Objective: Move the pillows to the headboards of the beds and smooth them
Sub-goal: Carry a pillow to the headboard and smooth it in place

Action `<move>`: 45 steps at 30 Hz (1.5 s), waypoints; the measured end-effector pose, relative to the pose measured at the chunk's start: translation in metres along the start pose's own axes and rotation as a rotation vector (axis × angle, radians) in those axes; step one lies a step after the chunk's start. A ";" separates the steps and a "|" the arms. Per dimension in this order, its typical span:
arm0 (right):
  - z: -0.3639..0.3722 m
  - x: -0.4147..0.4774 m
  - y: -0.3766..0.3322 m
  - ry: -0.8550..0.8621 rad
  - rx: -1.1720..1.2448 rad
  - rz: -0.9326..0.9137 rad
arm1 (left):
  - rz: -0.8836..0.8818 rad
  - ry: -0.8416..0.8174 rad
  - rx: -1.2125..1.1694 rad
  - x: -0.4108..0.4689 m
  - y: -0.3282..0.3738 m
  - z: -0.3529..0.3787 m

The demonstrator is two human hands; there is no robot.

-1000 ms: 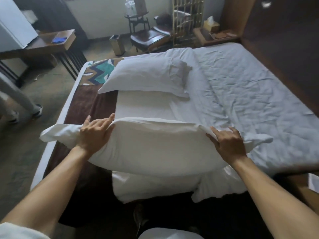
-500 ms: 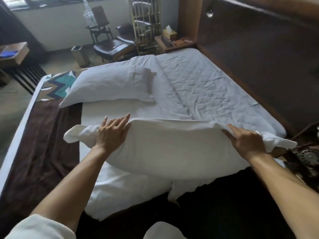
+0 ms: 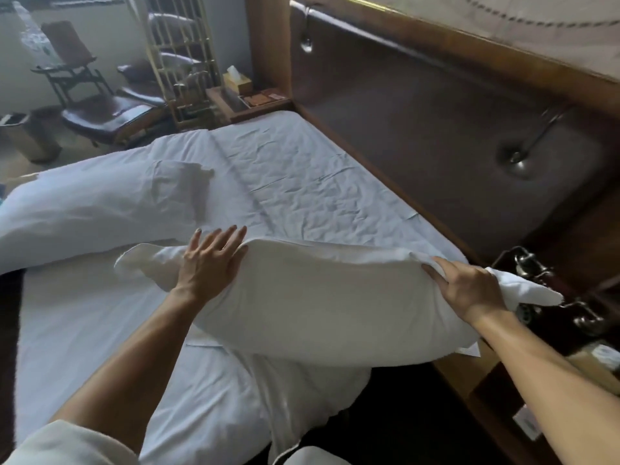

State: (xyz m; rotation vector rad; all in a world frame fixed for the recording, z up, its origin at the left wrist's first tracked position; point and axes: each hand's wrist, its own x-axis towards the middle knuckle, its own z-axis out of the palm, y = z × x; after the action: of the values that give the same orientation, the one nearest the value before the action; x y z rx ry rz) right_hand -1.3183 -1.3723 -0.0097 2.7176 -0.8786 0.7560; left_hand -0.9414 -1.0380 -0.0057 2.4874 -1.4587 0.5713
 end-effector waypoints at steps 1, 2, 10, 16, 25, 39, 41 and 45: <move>0.005 0.009 0.009 -0.005 -0.007 0.009 | 0.008 -0.003 0.000 0.017 0.002 0.008; 0.009 0.018 0.017 -0.014 -0.014 0.017 | 0.017 -0.009 0.002 0.033 0.005 0.014; 0.031 0.083 0.054 0.070 -0.072 0.089 | 0.141 0.008 0.013 0.150 0.010 0.037; 0.047 0.117 0.073 0.103 -0.079 0.156 | 0.238 0.128 0.014 0.224 0.011 0.049; 0.070 0.164 0.123 0.061 -0.046 0.277 | 0.173 0.147 -0.016 0.354 0.048 0.075; 0.142 0.197 0.195 -0.193 -0.190 0.611 | 0.051 -0.466 0.112 0.550 0.180 0.233; 0.164 0.190 0.205 -0.320 -0.185 0.768 | 0.072 -0.524 0.088 0.554 0.211 0.254; 0.198 0.183 0.214 -0.453 -0.159 0.790 | 0.247 -0.659 -0.048 0.547 0.264 0.280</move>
State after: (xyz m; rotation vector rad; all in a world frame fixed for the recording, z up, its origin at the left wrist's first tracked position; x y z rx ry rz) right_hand -1.2359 -1.6994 -0.0789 2.3853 -2.0642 0.1292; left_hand -0.8682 -1.7019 -0.0323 2.5973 -1.9783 -0.2939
